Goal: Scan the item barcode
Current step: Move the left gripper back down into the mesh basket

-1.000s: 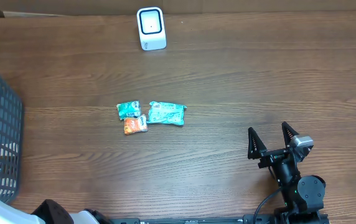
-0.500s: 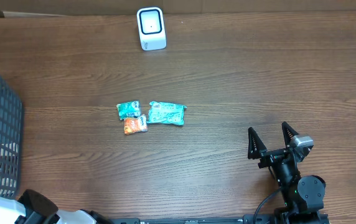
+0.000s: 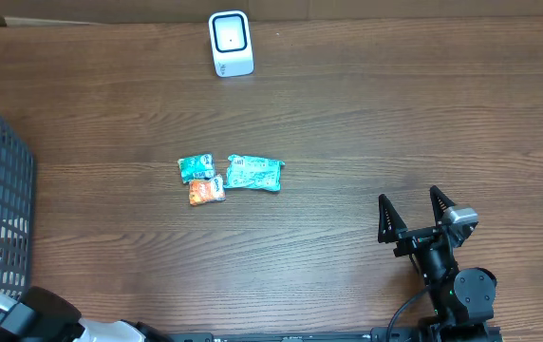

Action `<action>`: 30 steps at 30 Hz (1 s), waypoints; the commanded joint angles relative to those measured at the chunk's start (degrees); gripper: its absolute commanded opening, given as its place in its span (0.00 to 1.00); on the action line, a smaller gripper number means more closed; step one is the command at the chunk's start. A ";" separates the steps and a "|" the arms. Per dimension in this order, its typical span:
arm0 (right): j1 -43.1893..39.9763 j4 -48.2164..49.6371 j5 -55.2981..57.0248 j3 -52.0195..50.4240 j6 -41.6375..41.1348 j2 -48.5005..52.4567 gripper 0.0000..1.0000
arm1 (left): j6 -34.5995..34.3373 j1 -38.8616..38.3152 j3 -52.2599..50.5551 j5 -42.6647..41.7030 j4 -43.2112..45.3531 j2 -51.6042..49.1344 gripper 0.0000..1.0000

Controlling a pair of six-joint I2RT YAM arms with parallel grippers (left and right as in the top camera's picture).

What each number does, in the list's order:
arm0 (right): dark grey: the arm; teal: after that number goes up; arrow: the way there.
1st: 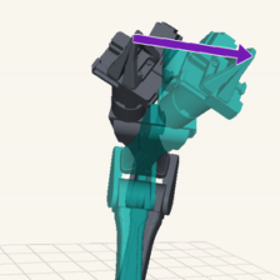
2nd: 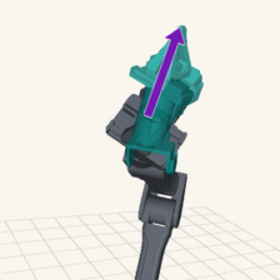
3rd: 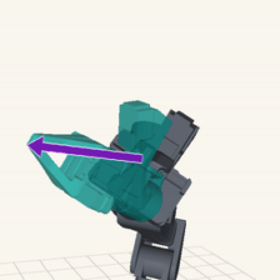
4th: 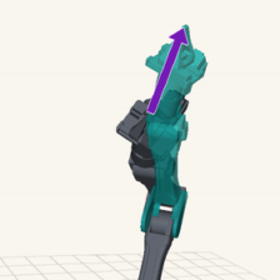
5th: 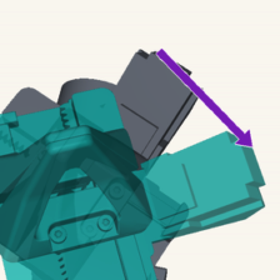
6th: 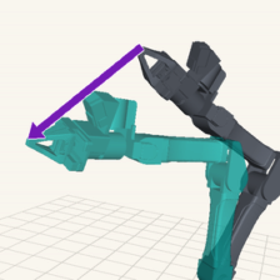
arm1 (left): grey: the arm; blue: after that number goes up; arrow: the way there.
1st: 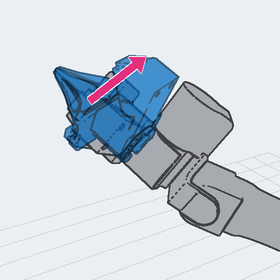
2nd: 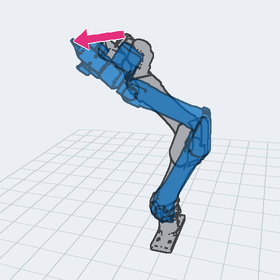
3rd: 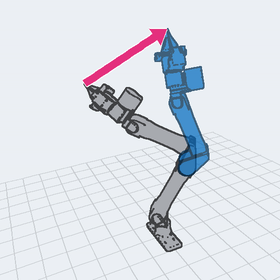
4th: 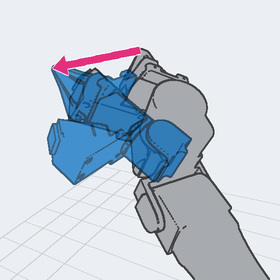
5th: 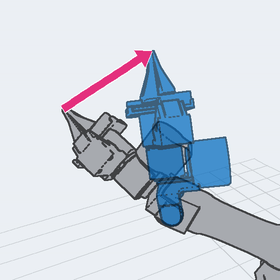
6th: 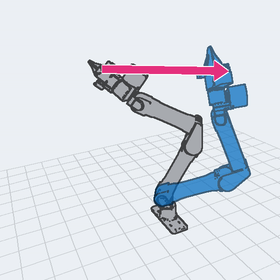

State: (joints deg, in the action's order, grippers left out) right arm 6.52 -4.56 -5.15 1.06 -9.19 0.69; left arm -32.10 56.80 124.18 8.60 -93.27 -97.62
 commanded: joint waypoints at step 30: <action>0.31 0.20 -0.04 -0.59 0.09 -0.52 1.00 | -1.90 0.57 -0.07 7.02 5.49 -0.07 0.76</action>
State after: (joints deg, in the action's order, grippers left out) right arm 6.52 -4.56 -5.15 1.06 -9.19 0.69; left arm -34.54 56.80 124.11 11.92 -88.03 -97.62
